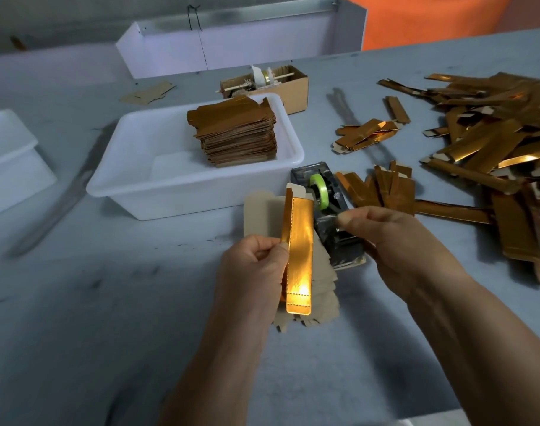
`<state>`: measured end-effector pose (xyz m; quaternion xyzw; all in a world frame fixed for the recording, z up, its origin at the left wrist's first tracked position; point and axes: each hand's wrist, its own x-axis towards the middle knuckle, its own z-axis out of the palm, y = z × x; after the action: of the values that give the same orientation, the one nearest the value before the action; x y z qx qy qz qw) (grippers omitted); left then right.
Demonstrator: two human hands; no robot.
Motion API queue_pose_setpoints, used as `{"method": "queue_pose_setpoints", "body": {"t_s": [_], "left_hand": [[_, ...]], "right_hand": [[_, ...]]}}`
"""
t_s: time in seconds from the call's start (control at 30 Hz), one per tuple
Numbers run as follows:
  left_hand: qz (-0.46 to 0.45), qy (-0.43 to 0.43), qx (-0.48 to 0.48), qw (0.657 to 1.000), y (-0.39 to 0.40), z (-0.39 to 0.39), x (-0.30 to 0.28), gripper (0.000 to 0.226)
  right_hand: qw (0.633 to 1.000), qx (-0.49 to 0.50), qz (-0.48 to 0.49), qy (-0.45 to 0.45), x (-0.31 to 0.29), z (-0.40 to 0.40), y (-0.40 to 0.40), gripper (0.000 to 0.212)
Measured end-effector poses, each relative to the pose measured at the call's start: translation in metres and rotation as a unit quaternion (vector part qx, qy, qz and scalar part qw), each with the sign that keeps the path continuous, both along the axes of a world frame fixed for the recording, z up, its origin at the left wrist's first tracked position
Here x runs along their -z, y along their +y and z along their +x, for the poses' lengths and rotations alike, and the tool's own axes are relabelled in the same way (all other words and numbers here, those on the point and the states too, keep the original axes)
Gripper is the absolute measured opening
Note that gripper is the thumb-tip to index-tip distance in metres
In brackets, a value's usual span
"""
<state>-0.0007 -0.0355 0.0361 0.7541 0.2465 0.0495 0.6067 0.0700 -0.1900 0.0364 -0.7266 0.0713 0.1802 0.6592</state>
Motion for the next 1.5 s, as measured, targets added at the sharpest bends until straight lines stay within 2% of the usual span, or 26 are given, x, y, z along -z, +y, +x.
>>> {"method": "queue_pose_setpoints", "body": {"t_s": [0.07,0.1,0.17,0.27,0.4,0.57,0.73,0.87,1.13,1.23,1.33,1.43,1.5], "left_hand": [[0.005,0.005,-0.001,1.0,0.0,0.0,0.0,0.017],[0.007,0.005,0.0,1.0,0.001,0.0,0.0,0.016],[0.005,0.002,-0.001,1.0,0.001,-0.001,0.0,0.012],[0.004,-0.001,-0.001,1.0,0.002,-0.001,0.0,0.012],[0.001,-0.016,0.008,1.0,0.002,0.0,-0.003,0.009],[-0.025,-0.051,0.042,0.998,-0.006,0.001,-0.011,0.009],[-0.025,-0.065,0.1,0.993,-0.021,0.007,-0.011,0.013],[-0.05,-0.059,0.127,0.989,-0.031,0.012,-0.01,0.012],[-0.029,-0.033,0.114,0.992,-0.034,0.016,0.0,0.01],[-0.022,-0.029,0.112,0.993,-0.035,0.017,-0.001,0.012],[-0.019,-0.023,0.107,0.994,-0.035,0.016,-0.003,0.012],[-0.047,-0.014,0.1,0.994,-0.035,0.017,-0.007,0.007],[-0.053,-0.008,0.102,0.993,-0.034,0.016,-0.01,0.006]], "right_hand": [[0.998,0.012,0.059,0.017,-0.002,-0.002,-0.004,0.013],[0.999,0.014,0.044,0.004,-0.002,-0.003,-0.006,0.013],[0.997,0.013,-0.044,-0.056,-0.003,-0.008,-0.006,0.016],[0.972,0.03,-0.175,-0.154,-0.002,-0.018,-0.002,0.023],[0.948,0.055,-0.241,-0.201,0.007,-0.023,0.001,0.02],[0.962,0.089,-0.166,-0.196,0.018,-0.031,-0.001,0.017],[0.944,0.074,-0.225,-0.229,0.024,-0.034,0.0,0.018],[0.932,0.078,-0.242,-0.259,0.028,-0.043,0.003,0.01],[0.936,0.068,-0.227,-0.26,0.032,-0.042,0.002,0.008],[0.92,0.048,-0.27,-0.281,0.03,-0.038,0.0,0.005],[0.898,0.039,-0.322,-0.299,0.026,-0.037,-0.001,0.012],[0.911,0.037,-0.299,-0.282,0.025,-0.038,-0.007,0.02],[0.933,0.055,-0.246,-0.256,0.021,-0.042,-0.016,0.014]]}}
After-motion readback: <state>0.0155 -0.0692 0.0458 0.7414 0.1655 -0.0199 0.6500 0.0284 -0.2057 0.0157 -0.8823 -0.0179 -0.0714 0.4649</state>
